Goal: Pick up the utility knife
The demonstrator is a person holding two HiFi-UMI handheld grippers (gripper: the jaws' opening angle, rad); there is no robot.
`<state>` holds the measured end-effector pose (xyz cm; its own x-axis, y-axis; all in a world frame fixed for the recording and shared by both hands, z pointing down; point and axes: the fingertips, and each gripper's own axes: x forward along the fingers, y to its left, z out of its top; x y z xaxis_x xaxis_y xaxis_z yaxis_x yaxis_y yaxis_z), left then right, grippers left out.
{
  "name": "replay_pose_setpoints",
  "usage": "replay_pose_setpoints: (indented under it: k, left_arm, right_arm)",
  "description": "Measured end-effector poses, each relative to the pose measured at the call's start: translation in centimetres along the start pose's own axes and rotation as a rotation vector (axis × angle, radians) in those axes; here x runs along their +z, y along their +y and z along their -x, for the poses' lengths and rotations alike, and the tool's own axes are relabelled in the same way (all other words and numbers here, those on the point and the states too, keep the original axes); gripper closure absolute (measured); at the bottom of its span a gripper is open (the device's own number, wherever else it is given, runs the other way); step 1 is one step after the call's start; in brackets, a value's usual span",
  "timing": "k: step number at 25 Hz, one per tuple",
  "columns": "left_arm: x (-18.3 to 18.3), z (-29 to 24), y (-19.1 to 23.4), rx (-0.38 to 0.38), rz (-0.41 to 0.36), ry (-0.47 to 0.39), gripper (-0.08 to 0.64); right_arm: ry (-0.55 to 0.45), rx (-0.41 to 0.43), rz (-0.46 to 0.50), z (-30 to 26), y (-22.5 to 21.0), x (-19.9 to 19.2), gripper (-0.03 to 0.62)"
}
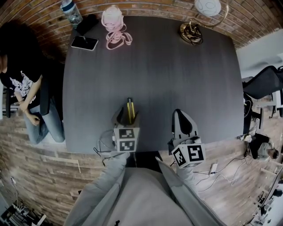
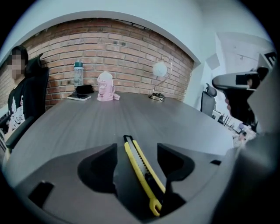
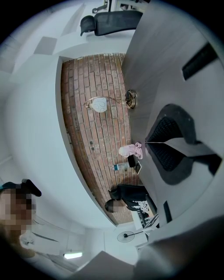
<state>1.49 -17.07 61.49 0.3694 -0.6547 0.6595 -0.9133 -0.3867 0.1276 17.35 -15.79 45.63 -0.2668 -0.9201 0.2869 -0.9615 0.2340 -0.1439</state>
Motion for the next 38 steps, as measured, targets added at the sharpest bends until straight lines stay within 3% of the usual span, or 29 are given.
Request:
replay_pose_setpoints:
  k: [8, 15, 23, 26, 28, 38]
  left_arm:
    - [-2.7, -1.4, -0.1, 0.042, 0.027, 0.082, 0.282]
    - [-2.8, -1.7, -0.2, 0.086, -0.024, 0.085, 0.283]
    - [-2.7, -1.5, 0.5, 0.106, -0.004, 0.079, 0.286]
    - [-2.6, -1.4, 1.0, 0.122, 0.007, 0.075, 0.323]
    - [-2.6, -1.2, 1.4, 0.128, 0.014, 0.078, 0.415]
    - [-2.8, -1.3, 1.6, 0.069, 0.012, 0.106, 0.430]
  right_arm:
    - [0.007, -0.028, -0.016, 0.8, -1.4, -0.3, 0.574]
    - [0.009, -0.034, -0.024, 1.0, -2.0, -0.4, 0.574]
    - [0.006, -0.036, -0.026, 1.0, -2.3, -0.2, 0.574]
    - [0.006, -0.034, -0.026, 1.0, -2.2, -0.2, 0.574]
    - [0.008, -0.032, -0.025, 0.9, -2.2, -0.2, 0.574]
    - [0.010, -0.024, -0.026, 0.3, -1.8, -0.2, 0.574]
